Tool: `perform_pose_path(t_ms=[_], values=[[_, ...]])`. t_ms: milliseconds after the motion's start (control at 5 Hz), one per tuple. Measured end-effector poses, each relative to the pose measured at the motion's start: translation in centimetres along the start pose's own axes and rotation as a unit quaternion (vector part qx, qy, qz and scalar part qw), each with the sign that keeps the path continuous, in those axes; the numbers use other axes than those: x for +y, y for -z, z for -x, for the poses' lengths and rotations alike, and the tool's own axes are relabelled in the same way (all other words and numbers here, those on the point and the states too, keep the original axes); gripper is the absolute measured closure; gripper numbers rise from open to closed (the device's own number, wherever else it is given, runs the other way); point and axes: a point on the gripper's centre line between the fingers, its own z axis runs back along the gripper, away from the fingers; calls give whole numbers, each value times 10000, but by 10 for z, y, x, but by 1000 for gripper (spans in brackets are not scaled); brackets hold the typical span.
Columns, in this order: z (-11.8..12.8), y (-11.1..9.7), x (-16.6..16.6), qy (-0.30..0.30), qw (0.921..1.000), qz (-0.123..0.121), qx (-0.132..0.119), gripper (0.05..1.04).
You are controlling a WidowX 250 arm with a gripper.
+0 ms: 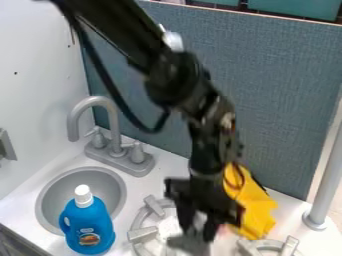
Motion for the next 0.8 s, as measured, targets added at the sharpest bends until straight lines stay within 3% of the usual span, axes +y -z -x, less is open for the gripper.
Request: perform_pose_path(t_ms=[200,400,600,800], values=[[2,-22,25,-598,9966,-553,-142,598],[-1,-12,49,-863,9932,-776,-5,598],[7,21,67,-1010,9897,-860,535,598],[3,41,72,-989,9901,-797,604,598]])
